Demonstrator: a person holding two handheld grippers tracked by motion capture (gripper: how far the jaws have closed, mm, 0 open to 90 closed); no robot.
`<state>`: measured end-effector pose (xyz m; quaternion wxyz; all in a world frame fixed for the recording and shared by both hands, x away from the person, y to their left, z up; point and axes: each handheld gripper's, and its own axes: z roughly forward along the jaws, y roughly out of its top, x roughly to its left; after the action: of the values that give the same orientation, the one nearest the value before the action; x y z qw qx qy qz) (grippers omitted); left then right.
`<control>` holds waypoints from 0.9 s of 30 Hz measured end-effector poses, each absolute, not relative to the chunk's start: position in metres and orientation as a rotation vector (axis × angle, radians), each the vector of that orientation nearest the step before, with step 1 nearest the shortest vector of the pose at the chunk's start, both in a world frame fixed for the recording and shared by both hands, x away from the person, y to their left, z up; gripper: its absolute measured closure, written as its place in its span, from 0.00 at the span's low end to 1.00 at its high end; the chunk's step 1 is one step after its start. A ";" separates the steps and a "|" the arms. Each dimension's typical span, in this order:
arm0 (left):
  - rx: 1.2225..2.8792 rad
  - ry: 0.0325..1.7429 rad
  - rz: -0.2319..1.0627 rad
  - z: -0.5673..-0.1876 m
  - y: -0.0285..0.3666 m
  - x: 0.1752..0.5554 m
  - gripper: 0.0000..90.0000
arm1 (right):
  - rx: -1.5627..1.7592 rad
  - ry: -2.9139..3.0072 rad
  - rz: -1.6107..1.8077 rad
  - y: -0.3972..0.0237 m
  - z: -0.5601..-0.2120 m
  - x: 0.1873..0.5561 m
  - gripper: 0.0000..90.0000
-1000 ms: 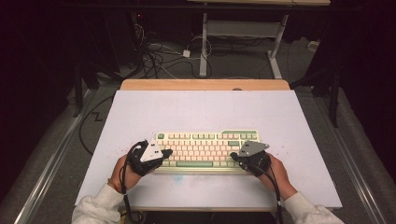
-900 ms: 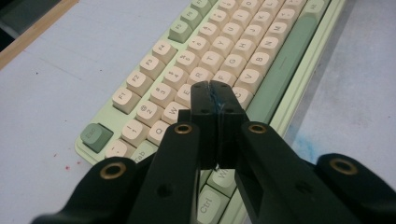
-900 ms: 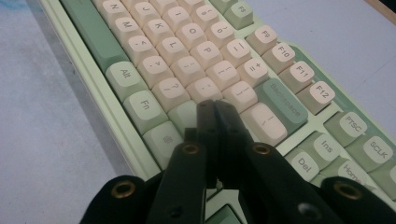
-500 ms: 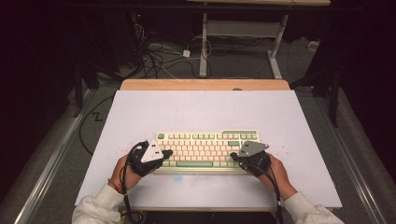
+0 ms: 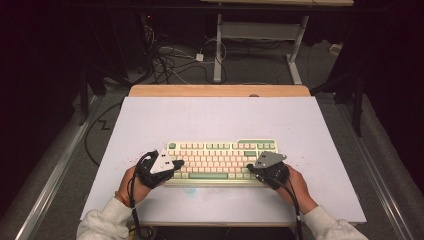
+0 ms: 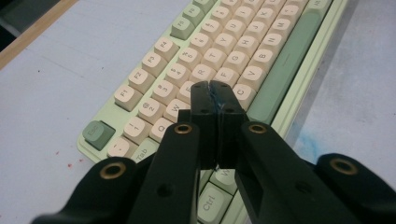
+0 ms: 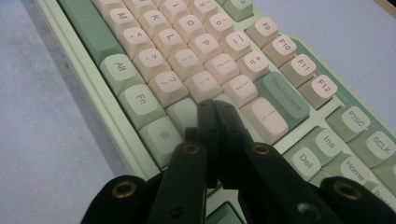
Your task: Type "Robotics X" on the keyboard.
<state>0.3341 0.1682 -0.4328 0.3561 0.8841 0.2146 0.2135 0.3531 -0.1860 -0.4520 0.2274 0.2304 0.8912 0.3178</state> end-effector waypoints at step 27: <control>2.335 0.548 0.478 -0.440 0.150 0.351 0.97 | 0.643 2.451 0.879 -0.186 -0.452 0.353 1.00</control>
<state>0.3511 0.1499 -0.4395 0.3409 0.8976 0.2107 0.1838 0.3527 -0.1861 -0.4525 0.2275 0.2334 0.8899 0.3192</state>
